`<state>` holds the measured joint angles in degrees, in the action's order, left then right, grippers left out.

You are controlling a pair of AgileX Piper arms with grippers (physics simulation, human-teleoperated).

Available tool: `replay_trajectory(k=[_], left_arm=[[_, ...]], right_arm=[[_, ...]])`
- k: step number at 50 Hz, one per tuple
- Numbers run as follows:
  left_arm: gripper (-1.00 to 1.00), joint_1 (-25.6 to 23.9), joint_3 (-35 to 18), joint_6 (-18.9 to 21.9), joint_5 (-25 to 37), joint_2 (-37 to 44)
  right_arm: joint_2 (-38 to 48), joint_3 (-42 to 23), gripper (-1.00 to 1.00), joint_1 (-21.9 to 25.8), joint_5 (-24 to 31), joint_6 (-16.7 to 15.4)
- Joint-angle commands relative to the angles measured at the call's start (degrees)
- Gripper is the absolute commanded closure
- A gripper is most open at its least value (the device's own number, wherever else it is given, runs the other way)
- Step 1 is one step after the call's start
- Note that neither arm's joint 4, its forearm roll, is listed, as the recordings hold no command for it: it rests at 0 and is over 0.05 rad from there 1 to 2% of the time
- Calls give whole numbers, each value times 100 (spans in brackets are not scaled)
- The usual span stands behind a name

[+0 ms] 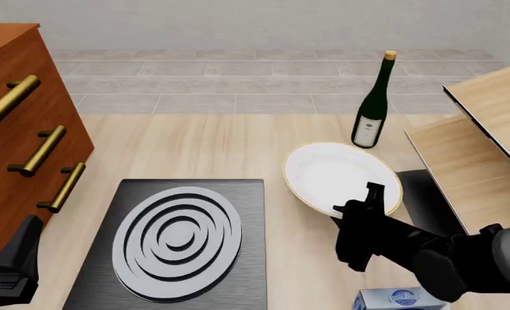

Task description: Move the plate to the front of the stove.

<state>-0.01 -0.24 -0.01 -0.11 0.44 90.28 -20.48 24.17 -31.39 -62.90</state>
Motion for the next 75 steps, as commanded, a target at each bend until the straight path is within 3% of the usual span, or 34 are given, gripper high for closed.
replay_trajectory(k=[1, 17, 47, 75], left_arm=[[-100, -1, 0, 1, 0, 0], [-100, -1, 0, 0, 0, 1], [-100, 0, 0, -1, 0, 0], [-100, 1, 0, -1, 0, -1]], right_arm=[[-142, -147, 100, 31, 65, -49], [-293, -676, 100, 221, 168, -145], [421, -1938, 100, 510, 474, -173], [975, -2903, 100, 1043, 425, -923]])
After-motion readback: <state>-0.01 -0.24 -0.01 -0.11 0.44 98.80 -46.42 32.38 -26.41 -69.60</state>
